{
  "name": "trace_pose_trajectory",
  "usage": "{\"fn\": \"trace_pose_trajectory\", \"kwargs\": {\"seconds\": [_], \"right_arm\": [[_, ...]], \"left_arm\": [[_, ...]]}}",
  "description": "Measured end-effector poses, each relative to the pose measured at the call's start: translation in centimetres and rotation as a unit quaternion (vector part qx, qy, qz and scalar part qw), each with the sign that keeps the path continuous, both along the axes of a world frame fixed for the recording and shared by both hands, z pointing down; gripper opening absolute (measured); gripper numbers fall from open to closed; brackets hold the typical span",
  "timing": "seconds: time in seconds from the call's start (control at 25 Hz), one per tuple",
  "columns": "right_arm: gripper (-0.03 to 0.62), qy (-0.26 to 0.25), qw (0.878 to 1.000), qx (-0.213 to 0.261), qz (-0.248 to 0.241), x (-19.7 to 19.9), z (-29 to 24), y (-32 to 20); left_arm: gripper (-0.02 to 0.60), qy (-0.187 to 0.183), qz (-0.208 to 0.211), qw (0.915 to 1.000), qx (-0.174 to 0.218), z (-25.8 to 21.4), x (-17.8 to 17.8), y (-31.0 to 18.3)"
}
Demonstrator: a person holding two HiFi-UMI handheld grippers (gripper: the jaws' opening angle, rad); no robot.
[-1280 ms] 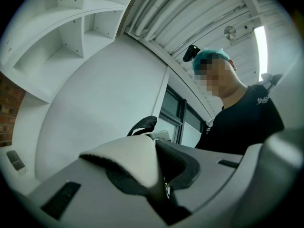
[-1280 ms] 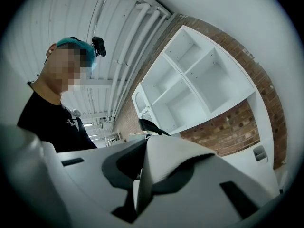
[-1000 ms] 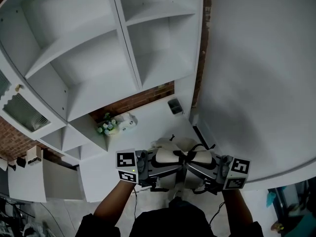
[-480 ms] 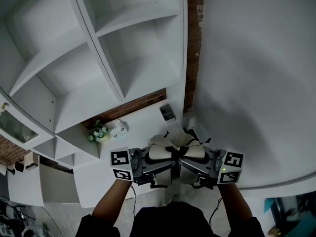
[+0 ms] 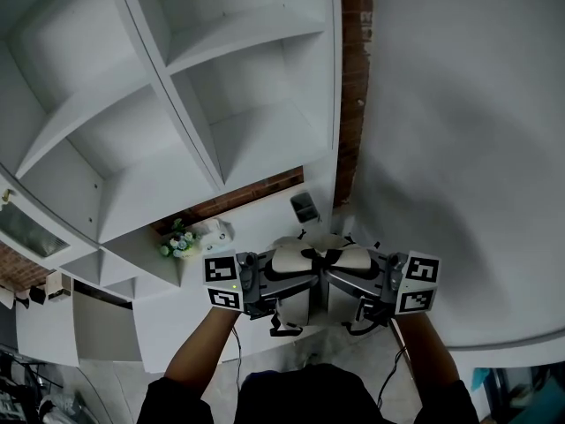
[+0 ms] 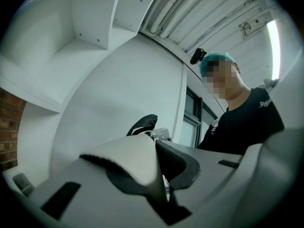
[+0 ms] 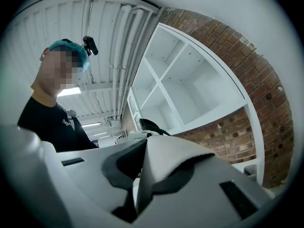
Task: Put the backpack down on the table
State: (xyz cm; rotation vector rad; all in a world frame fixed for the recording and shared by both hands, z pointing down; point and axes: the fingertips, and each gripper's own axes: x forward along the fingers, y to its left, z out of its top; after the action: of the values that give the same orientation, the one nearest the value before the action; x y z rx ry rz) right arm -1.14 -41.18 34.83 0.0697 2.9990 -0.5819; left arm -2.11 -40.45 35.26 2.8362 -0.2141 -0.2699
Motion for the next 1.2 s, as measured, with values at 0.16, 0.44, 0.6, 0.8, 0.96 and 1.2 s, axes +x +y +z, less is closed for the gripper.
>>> {"fn": "trace_pose_trajectory", "kwargs": {"seconds": [0.16,0.44,0.6,0.8,0.96,1.2], "right_arm": [[0.048,-0.007,1.000,0.009,-0.002,-0.2,0.0,-1.0],[0.048,-0.005,1.000,0.015,0.002,-0.2,0.1,-2.0],[0.048,-0.018,1.000,0.013,0.001,0.1,0.6,-2.5],[0.048,-0.006,1.000,0.004,-0.011,0.1,1.7,-3.1],[0.049,0.001,1.000,-0.015,-0.006,0.3,3.7,-3.1],[0.051,0.021,1.000,-0.022,0.007,0.2,6.0,-3.0]], "left_arm": [[0.064,0.003,-0.009,1.0000,-0.003,-0.1,-0.3,-1.1],[0.063,0.000,-0.024,0.9997,0.002,-0.2,-0.1,-2.4],[0.063,0.004,-0.029,0.9996,0.002,0.4,0.1,-2.8],[0.063,0.005,-0.036,0.9993,-0.012,1.3,0.2,-3.7],[0.063,-0.003,-0.040,0.9989,-0.022,3.4,0.4,-3.6],[0.063,-0.015,-0.032,0.9988,-0.035,5.5,0.5,-3.3]]}}
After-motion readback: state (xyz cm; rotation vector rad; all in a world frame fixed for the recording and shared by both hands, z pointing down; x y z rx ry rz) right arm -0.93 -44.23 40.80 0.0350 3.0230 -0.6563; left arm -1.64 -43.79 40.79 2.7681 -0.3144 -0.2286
